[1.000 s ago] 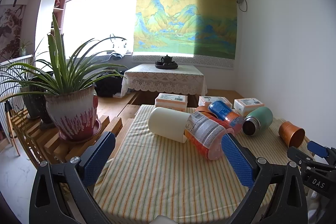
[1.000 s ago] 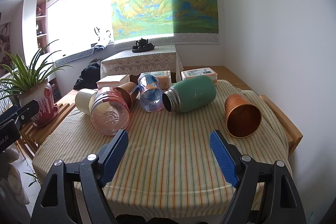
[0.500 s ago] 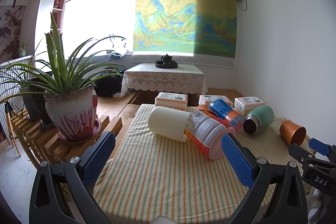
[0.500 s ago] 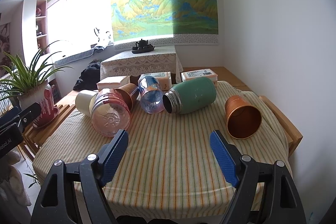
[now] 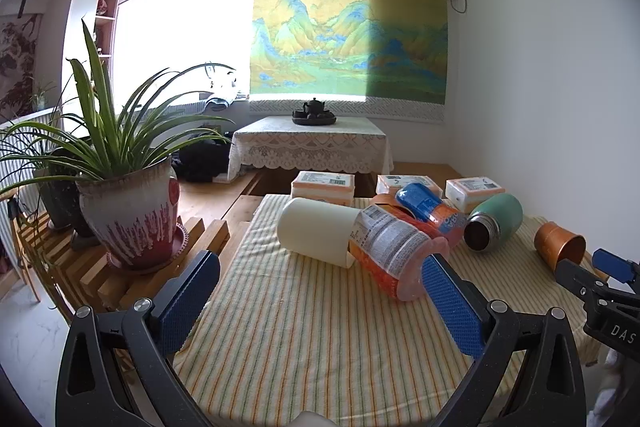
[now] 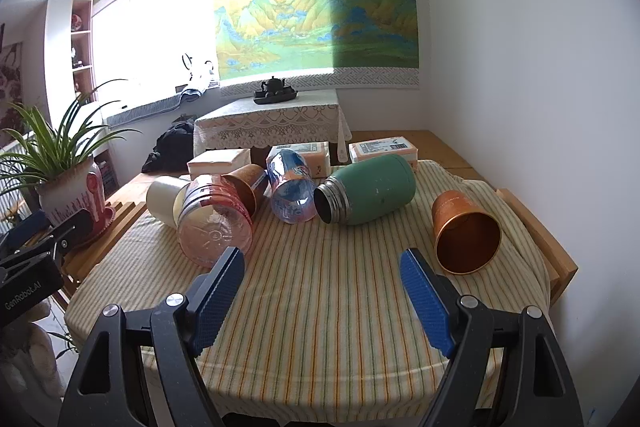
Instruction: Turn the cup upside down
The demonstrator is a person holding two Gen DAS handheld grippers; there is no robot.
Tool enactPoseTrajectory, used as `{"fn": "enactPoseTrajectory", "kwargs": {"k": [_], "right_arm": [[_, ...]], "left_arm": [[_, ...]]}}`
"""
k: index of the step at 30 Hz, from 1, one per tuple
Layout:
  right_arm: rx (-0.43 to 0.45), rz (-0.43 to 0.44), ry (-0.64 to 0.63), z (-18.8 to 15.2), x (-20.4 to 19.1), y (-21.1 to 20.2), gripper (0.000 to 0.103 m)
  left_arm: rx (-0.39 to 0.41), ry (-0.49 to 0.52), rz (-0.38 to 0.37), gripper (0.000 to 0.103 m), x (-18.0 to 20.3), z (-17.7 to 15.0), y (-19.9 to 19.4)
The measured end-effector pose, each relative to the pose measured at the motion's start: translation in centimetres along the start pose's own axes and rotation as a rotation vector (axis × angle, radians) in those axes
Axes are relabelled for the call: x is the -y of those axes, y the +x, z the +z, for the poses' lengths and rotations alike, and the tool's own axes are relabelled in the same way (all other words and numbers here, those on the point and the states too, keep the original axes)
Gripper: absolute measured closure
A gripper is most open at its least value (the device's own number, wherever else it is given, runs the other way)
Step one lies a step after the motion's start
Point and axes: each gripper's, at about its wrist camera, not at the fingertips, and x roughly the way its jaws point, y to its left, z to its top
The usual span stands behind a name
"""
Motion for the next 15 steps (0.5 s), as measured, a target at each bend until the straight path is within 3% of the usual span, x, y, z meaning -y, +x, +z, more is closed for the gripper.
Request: {"fn": "enactPoseTrajectory", "kwargs": {"k": [15], "right_arm": [[-0.009,0.002,0.011,-0.01,0.2,0.47,0.026]], "left_arm": [[-0.008,-0.003,0.001,0.001,-0.24,-0.13,0.62]]}}
